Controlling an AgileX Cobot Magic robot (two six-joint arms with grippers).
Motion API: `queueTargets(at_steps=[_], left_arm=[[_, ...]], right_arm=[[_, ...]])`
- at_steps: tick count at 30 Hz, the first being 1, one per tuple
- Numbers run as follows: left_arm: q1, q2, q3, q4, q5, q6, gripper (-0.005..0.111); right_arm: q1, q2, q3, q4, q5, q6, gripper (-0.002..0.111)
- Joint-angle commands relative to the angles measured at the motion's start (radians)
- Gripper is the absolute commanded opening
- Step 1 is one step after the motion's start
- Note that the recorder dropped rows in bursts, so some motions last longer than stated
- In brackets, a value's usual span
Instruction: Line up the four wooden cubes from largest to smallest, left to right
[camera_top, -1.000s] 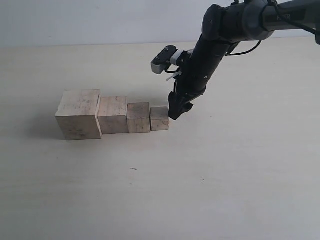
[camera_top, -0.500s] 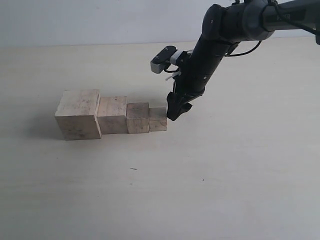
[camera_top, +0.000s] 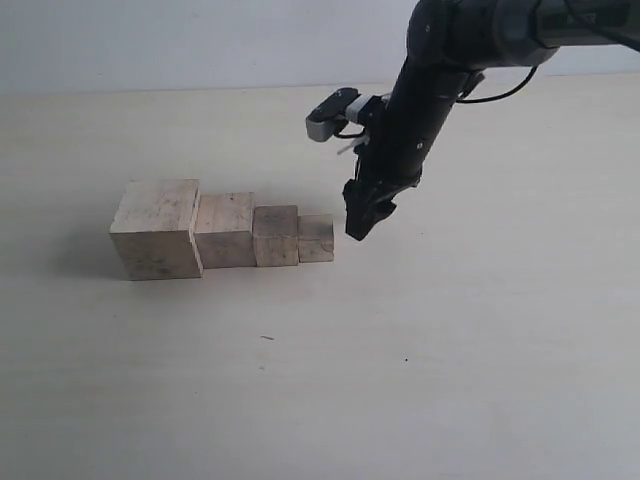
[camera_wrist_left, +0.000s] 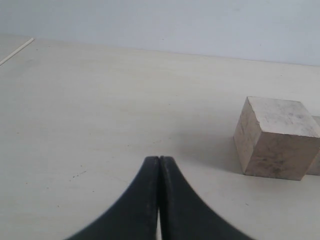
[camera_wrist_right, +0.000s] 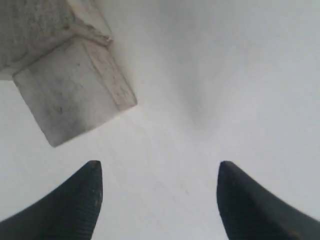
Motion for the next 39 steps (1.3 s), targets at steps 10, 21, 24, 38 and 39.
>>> queueTargets(at_steps=[10, 21, 24, 38, 39], left_arm=[[-0.007, -0.006, 0.001, -0.006, -0.012, 0.002, 0.000], [-0.007, -0.006, 0.001, -0.006, -0.012, 0.002, 0.000], [-0.007, -0.006, 0.001, -0.006, -0.012, 0.002, 0.000], [-0.007, -0.006, 0.001, -0.006, -0.012, 0.002, 0.000], [-0.007, -0.006, 0.001, -0.006, -0.012, 0.002, 0.000]], right_arm=[[-0.001, -0.224, 0.002, -0.085, 0.046, 0.456, 0.022], [-0.001, -0.272, 0.044, 0.207, -0.030, 0.453, 0.000], [-0.001, -0.364, 0.168, 0.253, -0.144, 0.453, 0.000], [-0.001, -0.743, 0.626, 0.401, -0.501, 0.452, 0.000], [-0.001, -0.746, 0.626, 0.404, -0.498, 0.452, 0.000]])
